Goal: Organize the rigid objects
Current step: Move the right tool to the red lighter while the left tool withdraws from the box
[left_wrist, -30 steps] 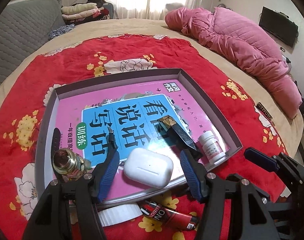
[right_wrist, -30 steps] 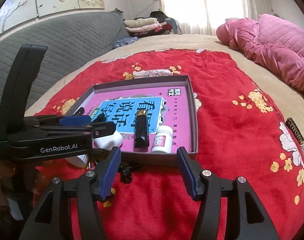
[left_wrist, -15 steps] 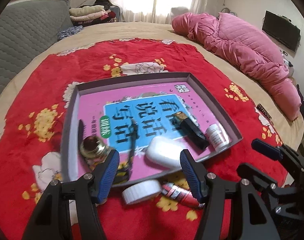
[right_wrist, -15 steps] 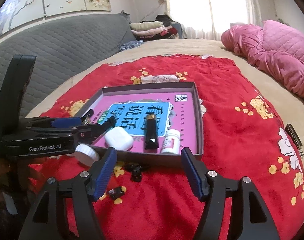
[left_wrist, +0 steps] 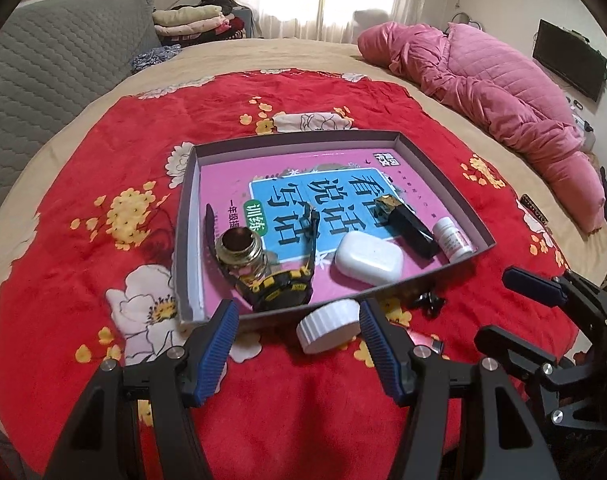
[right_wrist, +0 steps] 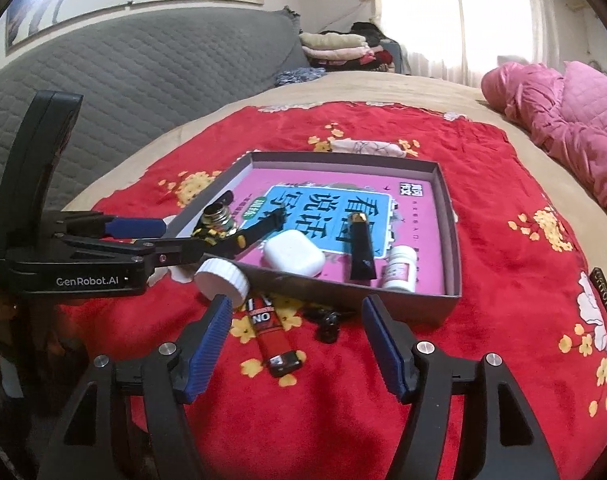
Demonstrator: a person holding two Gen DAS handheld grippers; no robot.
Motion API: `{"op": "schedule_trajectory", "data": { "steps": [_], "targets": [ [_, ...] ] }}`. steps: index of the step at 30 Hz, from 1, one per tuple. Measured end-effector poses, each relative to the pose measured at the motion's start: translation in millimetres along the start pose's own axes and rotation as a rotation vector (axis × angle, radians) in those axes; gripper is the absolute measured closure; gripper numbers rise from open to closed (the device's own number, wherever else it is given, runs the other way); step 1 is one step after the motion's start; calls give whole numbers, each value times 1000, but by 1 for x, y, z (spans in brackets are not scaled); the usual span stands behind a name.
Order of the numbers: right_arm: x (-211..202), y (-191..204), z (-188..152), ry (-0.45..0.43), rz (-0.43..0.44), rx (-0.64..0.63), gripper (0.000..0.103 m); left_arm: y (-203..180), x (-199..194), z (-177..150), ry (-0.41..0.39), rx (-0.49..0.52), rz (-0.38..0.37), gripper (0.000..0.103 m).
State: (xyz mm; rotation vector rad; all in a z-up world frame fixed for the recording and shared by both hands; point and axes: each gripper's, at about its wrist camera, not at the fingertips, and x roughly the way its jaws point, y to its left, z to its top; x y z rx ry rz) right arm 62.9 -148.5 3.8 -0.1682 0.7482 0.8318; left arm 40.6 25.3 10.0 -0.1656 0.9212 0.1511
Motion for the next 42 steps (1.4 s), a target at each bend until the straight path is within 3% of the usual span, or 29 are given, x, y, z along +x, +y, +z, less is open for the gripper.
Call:
{"op": "schedule_trajectory", "data": {
  "steps": [25,42],
  "targets": [
    [-28,15,-2,-61,-13,-55,29,-4,-27,-18,5,-9,-47,41],
    [-4,17,-12,21,25,-51,29,2,2,-34,86,-18,-52,41]
  ]
}}
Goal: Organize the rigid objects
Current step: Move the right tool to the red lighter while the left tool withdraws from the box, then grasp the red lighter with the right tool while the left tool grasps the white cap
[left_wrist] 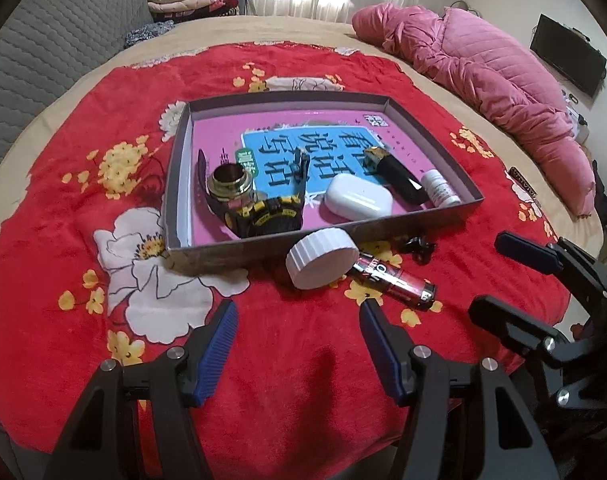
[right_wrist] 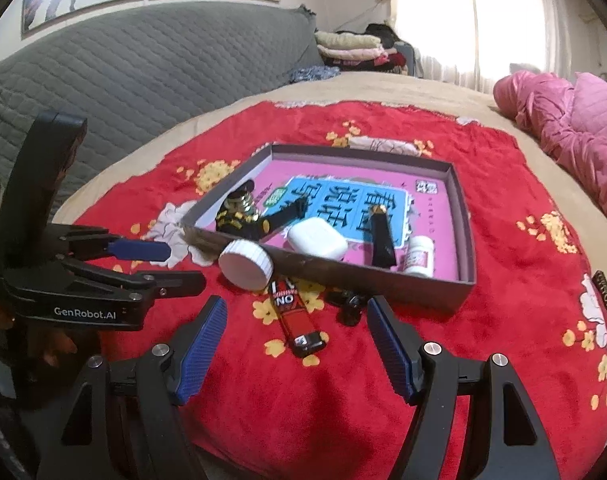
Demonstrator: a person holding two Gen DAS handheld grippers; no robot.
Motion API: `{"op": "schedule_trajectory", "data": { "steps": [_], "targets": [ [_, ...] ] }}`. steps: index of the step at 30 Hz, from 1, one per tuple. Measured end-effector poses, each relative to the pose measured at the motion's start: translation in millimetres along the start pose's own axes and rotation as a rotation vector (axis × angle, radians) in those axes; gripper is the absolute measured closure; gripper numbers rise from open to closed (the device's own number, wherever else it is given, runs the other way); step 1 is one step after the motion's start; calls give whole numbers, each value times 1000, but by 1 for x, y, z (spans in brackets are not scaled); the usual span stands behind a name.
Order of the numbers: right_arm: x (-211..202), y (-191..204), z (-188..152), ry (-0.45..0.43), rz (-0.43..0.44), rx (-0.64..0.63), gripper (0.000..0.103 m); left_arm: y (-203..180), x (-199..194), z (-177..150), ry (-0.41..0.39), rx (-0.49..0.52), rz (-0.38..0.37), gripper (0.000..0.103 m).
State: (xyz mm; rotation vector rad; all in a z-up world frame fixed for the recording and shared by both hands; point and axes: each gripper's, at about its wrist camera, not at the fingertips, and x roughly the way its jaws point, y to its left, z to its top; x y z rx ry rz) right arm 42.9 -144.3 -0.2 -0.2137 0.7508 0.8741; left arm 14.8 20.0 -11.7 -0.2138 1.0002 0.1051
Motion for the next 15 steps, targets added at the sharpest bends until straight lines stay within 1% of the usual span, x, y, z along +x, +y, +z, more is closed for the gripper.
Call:
{"op": "schedule_trajectory", "data": {
  "steps": [8,15],
  "targets": [
    [23,3,-6,66,34,-15,29,8,13,-3,23,-15,-5,41],
    [41,4,-8,98,53,-43,29,9,23,-1,32,-23,-20,41]
  ]
}}
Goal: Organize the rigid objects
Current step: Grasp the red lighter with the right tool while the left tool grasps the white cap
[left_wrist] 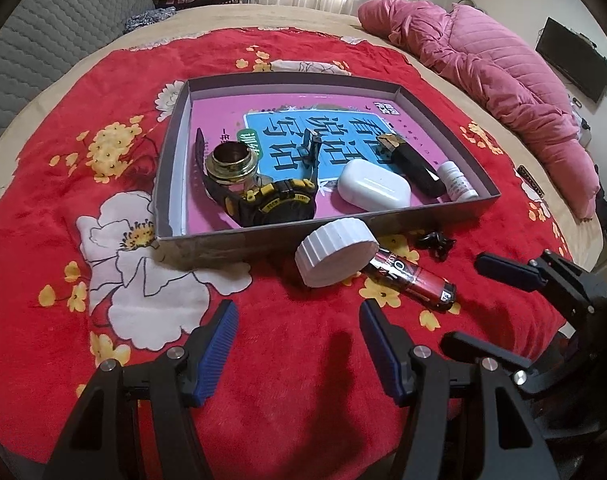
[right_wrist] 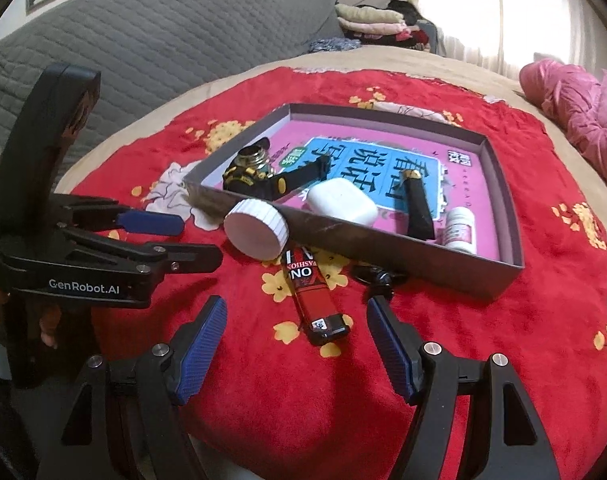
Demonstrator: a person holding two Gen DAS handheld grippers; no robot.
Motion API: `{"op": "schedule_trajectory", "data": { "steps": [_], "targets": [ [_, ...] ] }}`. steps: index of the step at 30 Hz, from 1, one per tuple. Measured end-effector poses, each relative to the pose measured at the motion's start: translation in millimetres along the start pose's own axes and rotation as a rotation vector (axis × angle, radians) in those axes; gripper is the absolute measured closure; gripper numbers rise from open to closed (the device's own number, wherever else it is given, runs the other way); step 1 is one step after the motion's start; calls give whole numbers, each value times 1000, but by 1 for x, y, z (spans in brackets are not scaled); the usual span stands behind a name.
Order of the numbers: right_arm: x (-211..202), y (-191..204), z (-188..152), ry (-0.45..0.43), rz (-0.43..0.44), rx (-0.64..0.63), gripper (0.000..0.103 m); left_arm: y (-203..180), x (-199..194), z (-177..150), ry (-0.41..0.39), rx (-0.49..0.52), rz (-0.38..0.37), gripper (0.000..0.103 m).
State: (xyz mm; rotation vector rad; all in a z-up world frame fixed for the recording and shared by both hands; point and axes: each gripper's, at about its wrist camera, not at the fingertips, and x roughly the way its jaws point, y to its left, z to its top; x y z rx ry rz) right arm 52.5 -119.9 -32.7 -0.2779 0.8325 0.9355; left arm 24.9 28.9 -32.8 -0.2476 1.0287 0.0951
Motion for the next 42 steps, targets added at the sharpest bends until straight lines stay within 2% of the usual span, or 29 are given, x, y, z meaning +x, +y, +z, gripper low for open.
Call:
{"op": "schedule_trajectory", "data": {
  "steps": [19,24,26,28,30,34,36,40,42],
  "targets": [
    [39,-15,1,65,51,32,30,0,23,14,-23,-9,-35,41],
    [47,-18,5,72,30,36,47,5,26,16,-26,-21,-34,49],
    [51,-19,8,71,33,43,50,8,26,16,-37,-26,-27,54],
    [54,-19,10,69,34,36,51,10,27,17,-33,-35,-37,55],
    [57,-16,11,70,33,18,52,11,29,17,-33,-37,-40,65],
    [61,-11,12,73,22,-19,53,9,30,17,-36,-23,-64,72],
    [64,-9,12,81,13,-40,54,6,30,17,-39,-15,-87,79],
    [66,-6,11,82,9,-75,56,2,32,17,-38,-5,-115,80],
    [68,-9,12,79,20,-66,62,1,34,18,-39,-4,-117,80]
  ]
}}
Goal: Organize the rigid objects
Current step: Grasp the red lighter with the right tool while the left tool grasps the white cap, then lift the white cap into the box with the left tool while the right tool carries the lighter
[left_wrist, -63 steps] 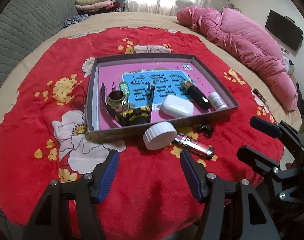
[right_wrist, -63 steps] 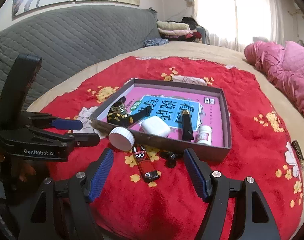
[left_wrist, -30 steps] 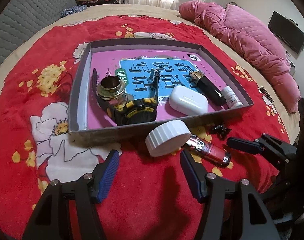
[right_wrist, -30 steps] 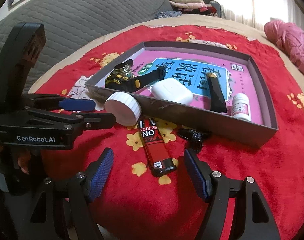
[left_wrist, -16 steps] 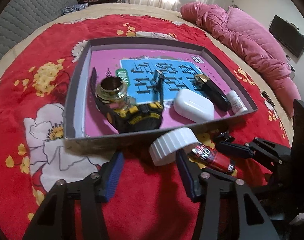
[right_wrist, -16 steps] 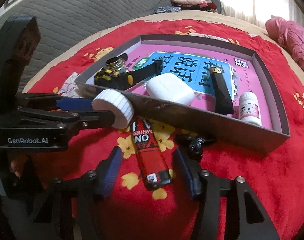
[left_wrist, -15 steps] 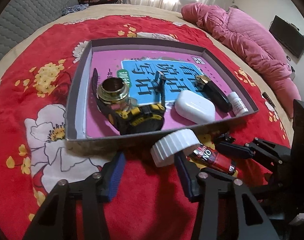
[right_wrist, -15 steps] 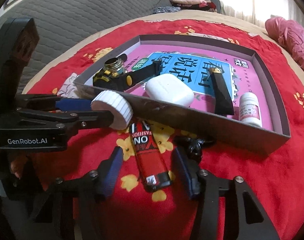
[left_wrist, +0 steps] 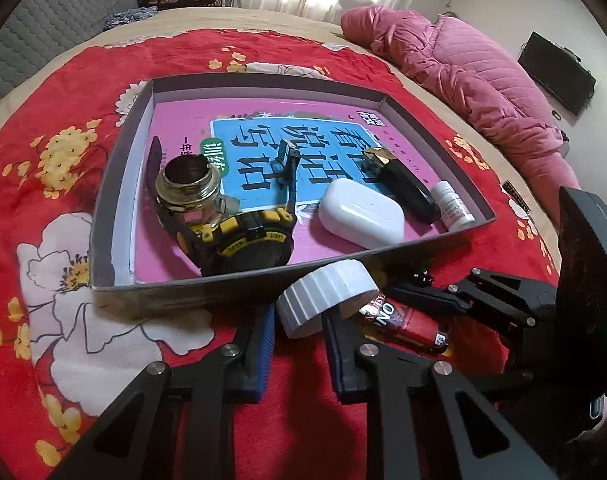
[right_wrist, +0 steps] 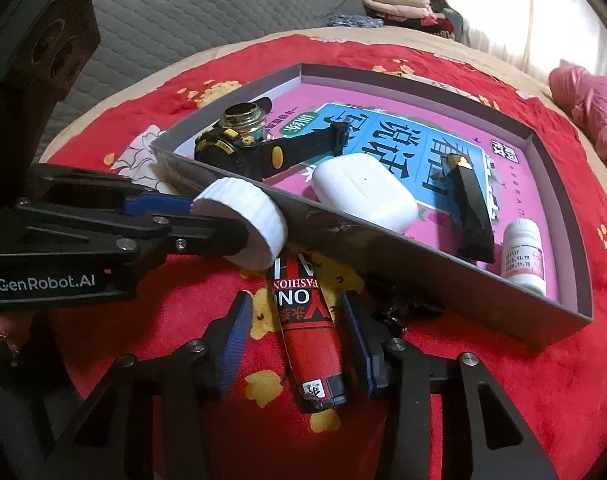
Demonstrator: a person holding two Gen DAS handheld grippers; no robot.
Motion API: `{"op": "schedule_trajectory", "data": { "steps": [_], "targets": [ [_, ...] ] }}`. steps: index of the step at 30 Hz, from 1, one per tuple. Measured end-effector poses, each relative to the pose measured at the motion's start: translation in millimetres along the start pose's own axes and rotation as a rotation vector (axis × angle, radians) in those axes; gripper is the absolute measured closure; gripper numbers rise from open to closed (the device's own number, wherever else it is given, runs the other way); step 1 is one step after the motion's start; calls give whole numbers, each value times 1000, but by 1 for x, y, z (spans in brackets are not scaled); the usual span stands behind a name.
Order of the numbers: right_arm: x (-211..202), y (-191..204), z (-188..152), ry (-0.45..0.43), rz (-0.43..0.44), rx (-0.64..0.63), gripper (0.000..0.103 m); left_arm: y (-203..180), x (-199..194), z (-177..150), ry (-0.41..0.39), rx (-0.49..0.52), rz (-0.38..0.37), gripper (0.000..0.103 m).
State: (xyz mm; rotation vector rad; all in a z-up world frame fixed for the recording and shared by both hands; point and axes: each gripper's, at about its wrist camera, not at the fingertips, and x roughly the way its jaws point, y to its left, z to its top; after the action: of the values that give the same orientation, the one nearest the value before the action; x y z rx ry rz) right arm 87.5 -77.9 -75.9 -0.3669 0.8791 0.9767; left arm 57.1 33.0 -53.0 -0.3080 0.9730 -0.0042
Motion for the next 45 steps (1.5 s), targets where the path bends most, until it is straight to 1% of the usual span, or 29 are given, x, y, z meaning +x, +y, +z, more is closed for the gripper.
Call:
{"op": "schedule_trajectory", "data": {
  "steps": [1,2,3,5,9,18,25,31,36,45],
  "targets": [
    [0,-1,0,-3,0,4,64,1,1,0,1,-3,-3,80],
    [0,-3,0,-5,-1,10,71,1,2,1,1,-6,-9,80],
    [0,-6,1,-9,7,20,74,2,3,1,3,-10,-16,80],
    [0,-7,1,-13,12,28,77,3,5,0,7,-16,-25,80],
    [-2,-5,-2,-20,2,20,79,4,8,0,9,-18,-36,81],
    [-4,-8,-6,-26,21,54,80,14,10,-2,15,-70,-88,86],
    [-5,-8,-7,-23,23,62,80,12,8,-2,7,-51,-103,90],
    [-7,-7,-10,-26,23,69,80,11,4,-4,2,-48,-100,92],
    [-8,-10,-11,-27,39,93,80,10,-3,-4,-23,-39,-97,92],
    [-12,-7,-12,-27,35,89,80,9,-9,-4,-33,-26,-66,92]
  ]
}}
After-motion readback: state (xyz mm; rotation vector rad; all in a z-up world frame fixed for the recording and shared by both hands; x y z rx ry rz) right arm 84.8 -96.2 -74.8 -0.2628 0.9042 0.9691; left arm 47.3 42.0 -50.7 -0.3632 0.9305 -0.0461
